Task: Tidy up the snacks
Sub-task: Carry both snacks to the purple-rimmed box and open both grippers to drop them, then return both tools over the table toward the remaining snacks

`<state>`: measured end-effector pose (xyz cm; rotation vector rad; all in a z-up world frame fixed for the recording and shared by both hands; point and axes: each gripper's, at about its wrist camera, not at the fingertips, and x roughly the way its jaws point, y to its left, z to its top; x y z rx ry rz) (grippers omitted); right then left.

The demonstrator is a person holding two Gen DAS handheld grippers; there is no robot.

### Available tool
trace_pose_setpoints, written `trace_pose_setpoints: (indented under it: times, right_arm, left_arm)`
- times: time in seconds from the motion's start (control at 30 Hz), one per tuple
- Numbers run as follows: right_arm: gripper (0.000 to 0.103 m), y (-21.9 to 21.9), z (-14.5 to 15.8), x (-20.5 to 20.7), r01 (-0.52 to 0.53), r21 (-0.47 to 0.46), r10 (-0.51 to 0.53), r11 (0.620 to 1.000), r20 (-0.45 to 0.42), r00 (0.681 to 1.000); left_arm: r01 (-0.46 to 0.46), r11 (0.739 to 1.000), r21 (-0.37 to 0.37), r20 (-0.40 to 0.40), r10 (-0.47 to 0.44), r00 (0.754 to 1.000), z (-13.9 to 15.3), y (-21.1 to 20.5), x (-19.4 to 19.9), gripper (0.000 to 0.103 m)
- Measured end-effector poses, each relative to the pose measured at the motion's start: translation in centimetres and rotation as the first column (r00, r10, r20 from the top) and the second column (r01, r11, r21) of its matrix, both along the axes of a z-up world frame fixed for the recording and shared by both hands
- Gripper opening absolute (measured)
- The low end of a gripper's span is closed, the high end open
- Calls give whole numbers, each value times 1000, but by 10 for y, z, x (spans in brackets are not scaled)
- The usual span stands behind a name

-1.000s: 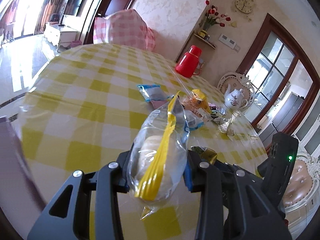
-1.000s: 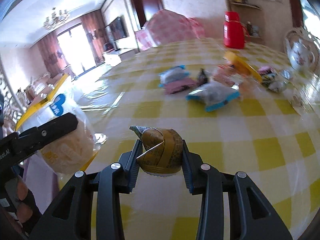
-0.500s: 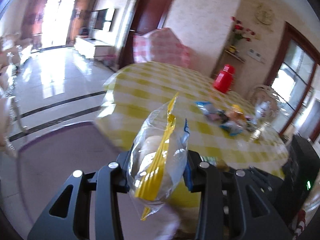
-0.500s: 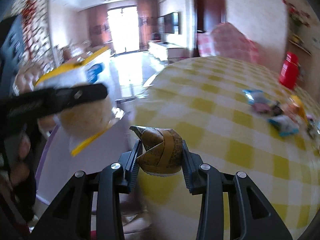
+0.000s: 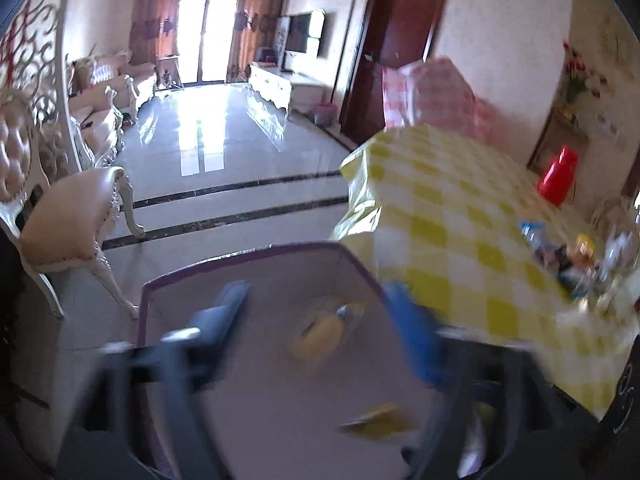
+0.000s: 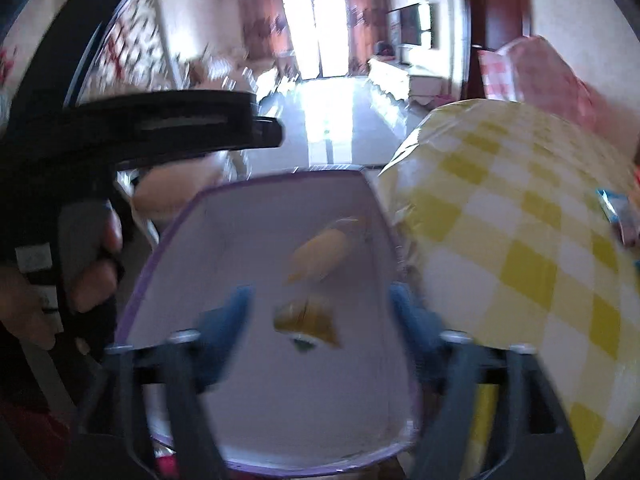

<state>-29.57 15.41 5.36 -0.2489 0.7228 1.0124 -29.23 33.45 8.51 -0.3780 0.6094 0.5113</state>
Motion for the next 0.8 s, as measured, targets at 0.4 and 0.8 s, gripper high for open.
trace_pose_setpoints:
  times: [0.4, 0.8]
  right_arm:
    - [87, -203, 5, 91, 489, 184, -436, 852, -266, 860]
    - [87, -415, -24, 131, 845, 114, -811, 522, -238, 534]
  left_arm:
    - [207, 952, -227, 65, -197, 978, -18, -84, 47, 101]
    - [618, 786, 18, -149, -609, 779, -39, -317, 176, 101]
